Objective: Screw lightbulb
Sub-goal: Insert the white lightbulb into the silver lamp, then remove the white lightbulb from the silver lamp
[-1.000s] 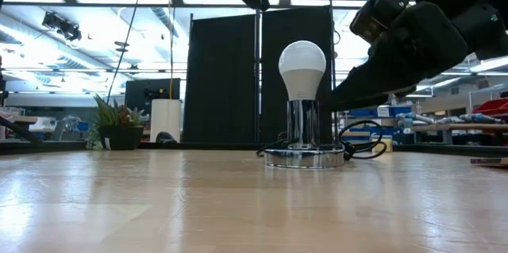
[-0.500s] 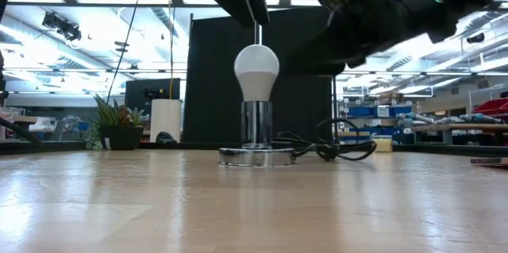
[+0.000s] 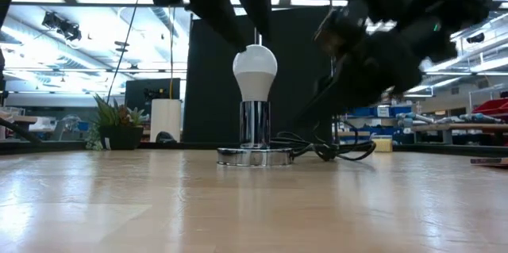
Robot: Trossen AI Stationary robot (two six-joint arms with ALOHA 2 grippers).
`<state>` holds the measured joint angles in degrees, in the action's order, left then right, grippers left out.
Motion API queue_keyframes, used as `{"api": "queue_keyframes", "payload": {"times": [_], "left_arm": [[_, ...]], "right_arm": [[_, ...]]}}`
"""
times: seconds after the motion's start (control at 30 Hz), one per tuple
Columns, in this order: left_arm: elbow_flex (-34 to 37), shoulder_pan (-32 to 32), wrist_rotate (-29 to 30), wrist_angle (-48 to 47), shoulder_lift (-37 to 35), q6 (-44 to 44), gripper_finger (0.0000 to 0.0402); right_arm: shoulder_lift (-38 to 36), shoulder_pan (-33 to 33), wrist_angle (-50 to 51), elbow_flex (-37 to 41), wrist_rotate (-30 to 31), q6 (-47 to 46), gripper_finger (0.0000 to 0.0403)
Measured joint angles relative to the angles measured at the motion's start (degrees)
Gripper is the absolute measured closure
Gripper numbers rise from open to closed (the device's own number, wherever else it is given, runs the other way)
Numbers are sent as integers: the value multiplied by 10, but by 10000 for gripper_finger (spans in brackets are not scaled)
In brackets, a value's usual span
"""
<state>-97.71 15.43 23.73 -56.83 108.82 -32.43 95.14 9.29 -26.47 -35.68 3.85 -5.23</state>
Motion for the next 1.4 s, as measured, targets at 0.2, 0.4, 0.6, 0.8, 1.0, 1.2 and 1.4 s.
{"api": "queue_keyframes", "payload": {"times": [0.2,0.4,0.6,0.8,1.0,1.2,1.4], "left_arm": [[0,-9,26,-3,3,-32,143],[-1,-22,14,-37,3,0,143],[0,-24,11,-63,3,10,143],[0,-25,10,-75,4,58,143],[0,-27,8,-87,4,114,143],[0,-13,4,-63,-10,159,143],[0,26,5,-65,-34,247,143]], "right_arm": [[97,-1,-121,1,17,-26,131],[147,-2,-189,-15,7,-27,131],[145,-12,-156,-35,-20,-23,131],[110,-15,-152,-27,-15,-27,131],[95,-4,-107,-26,9,-26,131],[87,-1,-54,-26,10,-48,131],[57,14,27,-26,10,-49,131]]}}
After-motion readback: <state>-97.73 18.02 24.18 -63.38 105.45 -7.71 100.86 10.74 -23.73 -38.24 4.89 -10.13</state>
